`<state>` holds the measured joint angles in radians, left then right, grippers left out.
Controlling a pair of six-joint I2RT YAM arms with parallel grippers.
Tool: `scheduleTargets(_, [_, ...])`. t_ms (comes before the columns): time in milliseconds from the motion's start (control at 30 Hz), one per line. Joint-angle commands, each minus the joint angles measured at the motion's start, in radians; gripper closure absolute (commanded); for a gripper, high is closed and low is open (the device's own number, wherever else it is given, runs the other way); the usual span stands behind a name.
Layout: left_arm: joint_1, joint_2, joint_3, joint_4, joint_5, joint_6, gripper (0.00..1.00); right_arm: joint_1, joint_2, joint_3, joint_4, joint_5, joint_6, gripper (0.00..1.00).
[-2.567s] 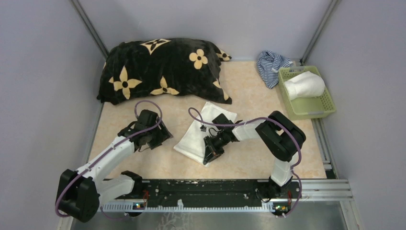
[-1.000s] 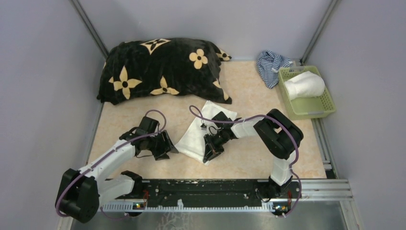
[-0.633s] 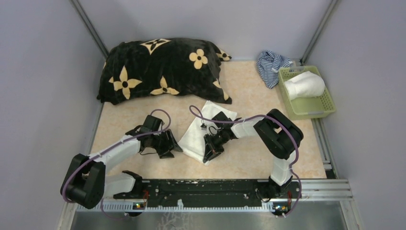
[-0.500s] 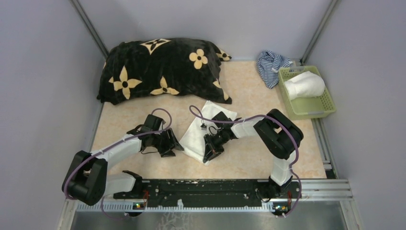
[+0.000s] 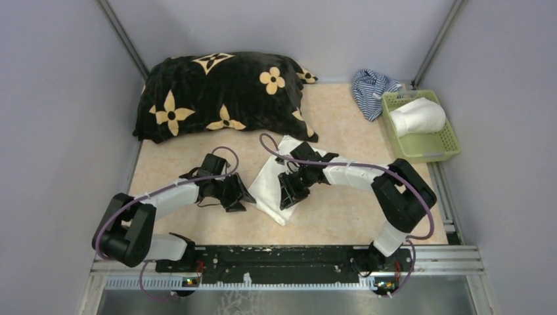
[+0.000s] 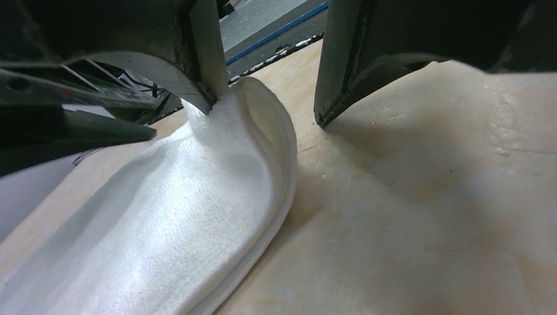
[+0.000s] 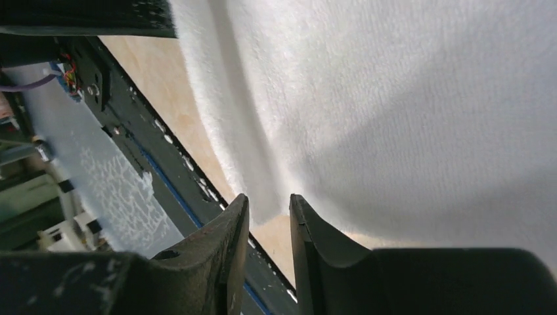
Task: Roll the towels
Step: Roll the towel at the center of the board.
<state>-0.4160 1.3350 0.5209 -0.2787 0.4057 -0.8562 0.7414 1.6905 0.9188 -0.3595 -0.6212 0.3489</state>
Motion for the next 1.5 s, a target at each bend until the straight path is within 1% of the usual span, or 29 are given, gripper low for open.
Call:
scheduleTargets(0, [0.004, 0.051, 0.006, 0.021, -0.045, 0.000, 0.43, 0.057, -0.129, 0.098, -0.091, 0.216, -0.091, 0.70])
scheduleTargets(100, [0.004, 0.074, 0.015, 0.023, -0.049, -0.002, 0.43, 0.137, -0.154, 0.145, -0.134, 0.352, -0.131, 0.68])
scheduleTargets(167, [0.003, 0.088, 0.019, 0.021, -0.051, 0.001, 0.44, 0.193, -0.165, 0.176, -0.140, 0.404, -0.150, 0.68])
scheduleTargets(300, [0.003, 0.112, 0.021, 0.024, -0.052, 0.001, 0.44, 0.275, -0.153, 0.204, -0.101, 0.379, -0.166, 0.67])
scheduleTargets(533, [0.004, 0.138, 0.017, 0.021, -0.063, 0.006, 0.46, 0.372, -0.048, 0.254, -0.101, 0.364, -0.190, 0.68])
scheduleTargets(667, [0.004, 0.155, 0.016, 0.022, -0.070, 0.011, 0.46, 0.378, 0.011, 0.256, -0.096, 0.382, -0.196, 0.67])
scheduleTargets(867, [0.003, 0.172, 0.011, 0.022, -0.086, 0.017, 0.47, 0.378, 0.035, 0.245, -0.123, 0.522, -0.194, 0.67])
scheduleTargets(1000, [0.004, 0.184, 0.009, 0.026, -0.091, 0.021, 0.47, 0.378, 0.013, 0.230, -0.140, 0.599, -0.190, 0.67])
scheduleTargets(1100, [0.004, 0.192, 0.009, 0.031, -0.092, 0.023, 0.47, 0.378, -0.008, 0.212, -0.144, 0.623, -0.193, 0.67])
scheduleTargets(1467, [0.003, 0.213, 0.017, 0.035, -0.095, 0.022, 0.48, 0.378, 0.001, 0.143, -0.152, 0.703, -0.217, 0.67])
